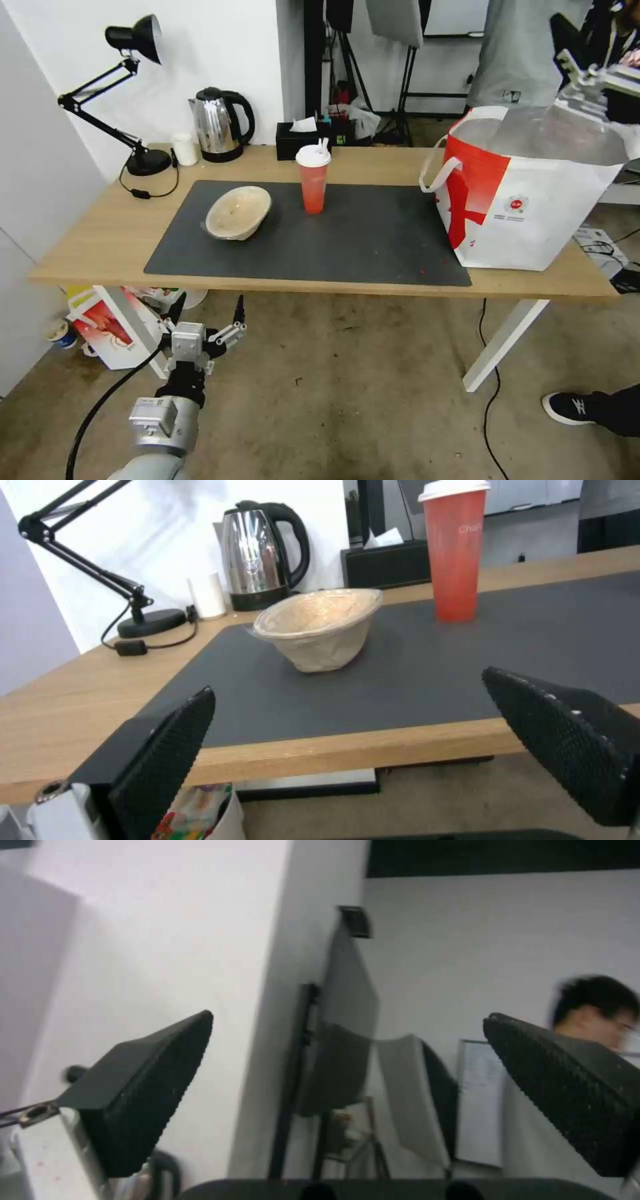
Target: Pick up the trash from the table and place it into the takeout bag.
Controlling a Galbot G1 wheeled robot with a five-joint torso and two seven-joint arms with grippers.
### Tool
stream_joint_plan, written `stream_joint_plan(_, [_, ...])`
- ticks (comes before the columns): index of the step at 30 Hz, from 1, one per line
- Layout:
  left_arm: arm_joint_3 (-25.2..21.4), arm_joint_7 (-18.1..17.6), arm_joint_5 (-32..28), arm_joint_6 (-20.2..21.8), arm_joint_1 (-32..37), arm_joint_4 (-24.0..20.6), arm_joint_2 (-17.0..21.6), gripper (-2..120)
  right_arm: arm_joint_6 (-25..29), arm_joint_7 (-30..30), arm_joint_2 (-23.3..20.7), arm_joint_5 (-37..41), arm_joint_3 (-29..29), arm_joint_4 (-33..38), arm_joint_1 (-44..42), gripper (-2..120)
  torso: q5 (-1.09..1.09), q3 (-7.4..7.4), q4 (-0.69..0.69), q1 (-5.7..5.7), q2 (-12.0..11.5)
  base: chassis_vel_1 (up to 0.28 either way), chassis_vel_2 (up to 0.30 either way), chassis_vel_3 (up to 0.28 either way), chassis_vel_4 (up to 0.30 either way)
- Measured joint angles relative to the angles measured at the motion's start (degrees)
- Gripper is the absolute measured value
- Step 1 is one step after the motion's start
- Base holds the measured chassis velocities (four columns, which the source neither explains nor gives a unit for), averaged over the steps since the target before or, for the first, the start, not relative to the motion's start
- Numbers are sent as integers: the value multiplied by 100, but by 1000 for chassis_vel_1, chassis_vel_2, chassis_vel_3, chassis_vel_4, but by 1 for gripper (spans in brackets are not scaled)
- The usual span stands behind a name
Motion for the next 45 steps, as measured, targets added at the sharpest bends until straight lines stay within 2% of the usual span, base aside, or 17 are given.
stream_joint_plan(3, [1,0,0,0,0,0,-1,100,91,67,910,-567,-43,396,-247,100,0,0,-1,-1,0,0,0,0,0])
stream_joint_plan(4, [1,0,0,0,0,0,-1,100,91,67,910,-567,-43,396,-247,100,0,0,-1,-1,0,0,0,0,0])
stream_joint_plan(6, [1,0,0,0,0,1,0,100,146,60,1399,-894,-154,422,-350,100,3,0,-2,0,0,0,0,0,0])
stream_joint_plan(7, [2,0,0,0,0,0,-2,100,233,-5,1656,-1183,-241,423,-396,100,2,0,0,0,0,0,0,0,0])
stream_joint_plan(8, [2,0,0,0,0,1,-1,100,381,-176,2093,-1671,-376,420,-536,100,4,0,0,0,0,0,0,0,0])
stream_joint_plan(9, [2,0,0,0,0,1,-1,100,381,-176,2093,-1671,-376,420,-536,100,4,0,0,0,0,0,0,0,0])
stream_joint_plan(10, [2,0,0,0,0,1,-1,100,480,-288,2396,-1975,-527,414,-641,100,2,0,-3,-1,0,0,0,0,0])
stream_joint_plan(13, [1,0,0,0,0,1,-1,100,674,-564,2921,-2352,-694,396,-892,100,1,0,0,0,0,0,0,0,0])
stream_joint_plan(18, [1,0,0,0,0,1,-1,100,947,-1043,3316,-2527,-811,387,-1333,100,2,0,-1,0,0,0,0,0,0])
stream_joint_plan(29, [2,0,0,0,0,1,-1,100,1422,-1176,3764,-2899,-1140,383,-1700,100,2,0,-1,0,-1,0,0,0,0])
stream_joint_plan(33, [1,0,0,0,0,1,-1,100,1691,-1127,3925,-3097,-1442,378,-1793,100,1,0,-1,0,-1,0,0,0,0])
stream_joint_plan(35, [1,0,0,0,0,1,-1,100,1924,-1013,4052,-3400,-1908,378,-1786,100,2,0,0,0,-1,0,0,0,0])
stream_joint_plan(36, [1,0,0,0,0,1,-1,100,1924,-1013,4052,-3400,-1908,378,-1786,100,2,0,0,0,-1,0,0,0,0])
stream_joint_plan(39, [2,0,0,0,0,1,-1,100,2223,-924,4332,-3881,-2434,229,-1804,100,3,0,0,0,-1,0,0,0,0])
stream_joint_plan(45, [0,0,0,0,0,1,-1,100,2508,-816,4704,-4324,-2878,41,-1842,100,2,0,-1,0,-1,0,0,0,0])
